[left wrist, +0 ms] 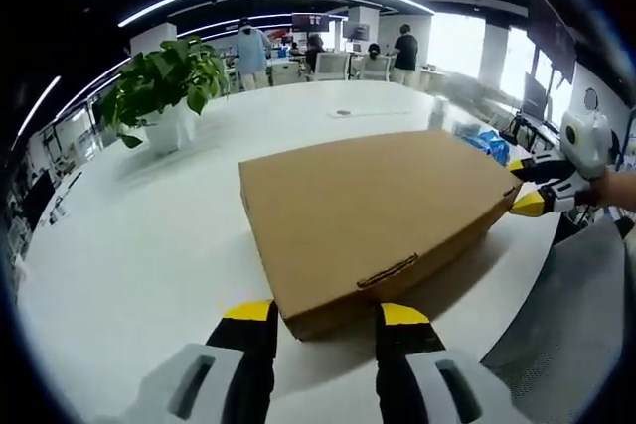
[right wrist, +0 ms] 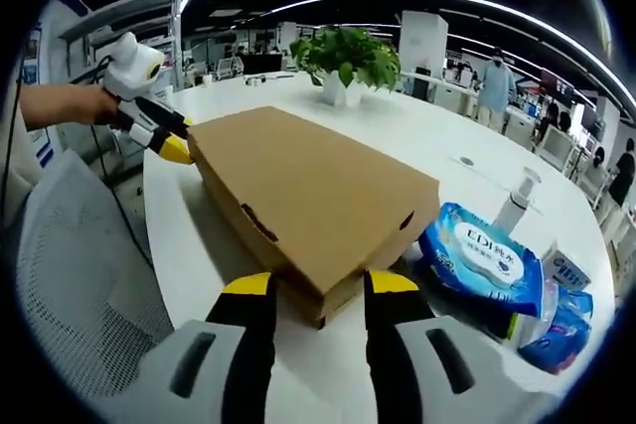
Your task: Operate the shoe box by opening the lid, removing the specified soft item, and placing it in the target area until the item is outside and the box remains undamaged.
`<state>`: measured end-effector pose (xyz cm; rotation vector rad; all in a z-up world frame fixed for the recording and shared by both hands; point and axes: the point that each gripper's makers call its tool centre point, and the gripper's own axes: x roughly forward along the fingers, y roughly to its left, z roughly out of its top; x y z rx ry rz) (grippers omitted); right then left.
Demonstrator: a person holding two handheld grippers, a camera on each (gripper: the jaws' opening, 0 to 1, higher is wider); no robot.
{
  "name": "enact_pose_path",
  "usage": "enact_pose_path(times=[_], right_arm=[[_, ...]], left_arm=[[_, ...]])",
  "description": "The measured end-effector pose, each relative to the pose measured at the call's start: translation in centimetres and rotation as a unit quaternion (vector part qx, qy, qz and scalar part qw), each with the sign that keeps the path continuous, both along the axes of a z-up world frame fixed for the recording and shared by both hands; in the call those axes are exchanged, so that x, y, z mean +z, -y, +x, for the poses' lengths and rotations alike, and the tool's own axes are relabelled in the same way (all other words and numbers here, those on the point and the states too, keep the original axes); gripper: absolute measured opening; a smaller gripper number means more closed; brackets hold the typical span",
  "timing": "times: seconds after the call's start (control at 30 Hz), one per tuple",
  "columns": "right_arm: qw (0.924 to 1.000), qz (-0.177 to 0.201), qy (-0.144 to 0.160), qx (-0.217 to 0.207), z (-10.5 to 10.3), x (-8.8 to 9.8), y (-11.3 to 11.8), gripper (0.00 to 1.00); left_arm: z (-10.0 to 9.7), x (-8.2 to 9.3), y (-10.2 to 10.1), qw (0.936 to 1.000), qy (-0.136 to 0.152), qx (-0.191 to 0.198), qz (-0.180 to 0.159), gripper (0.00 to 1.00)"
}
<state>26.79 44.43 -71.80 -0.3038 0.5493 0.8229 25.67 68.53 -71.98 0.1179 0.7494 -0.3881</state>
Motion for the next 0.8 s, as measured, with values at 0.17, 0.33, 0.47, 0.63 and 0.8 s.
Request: enact_pose_path(times=[0.17,0.33,0.47,0.63,0.8], right_arm=[[1.0000,-0.007,0.002,0.001,0.06,-0.27,-0.02,0.31],[1.0000,-0.009,0.004,0.001,0.03,-0.25,-0.06,0.32],[0.9999,-0.013,0.005,0.003,0.14,-0.28,-0.20,0.32],[0.9999,-0.013,0.004,0.005,0.27,-0.29,-0.44,0.32],[0.9999,-0.011,0.004,0.007,0.59,-0.29,-0.70,0.32]], left_arm=[[0.10,-0.36,-0.01,1.0000,-0.007,0.002,0.003,0.38],[0.07,-0.30,-0.04,1.0000,-0.007,0.003,0.002,0.38],[0.01,-0.30,-0.13,0.9999,-0.010,0.005,0.004,0.38],[-0.07,-0.34,-0.48,0.9999,-0.010,0.006,0.004,0.38],[0.18,-0.36,-0.76,0.9999,-0.011,0.008,0.006,0.38]])
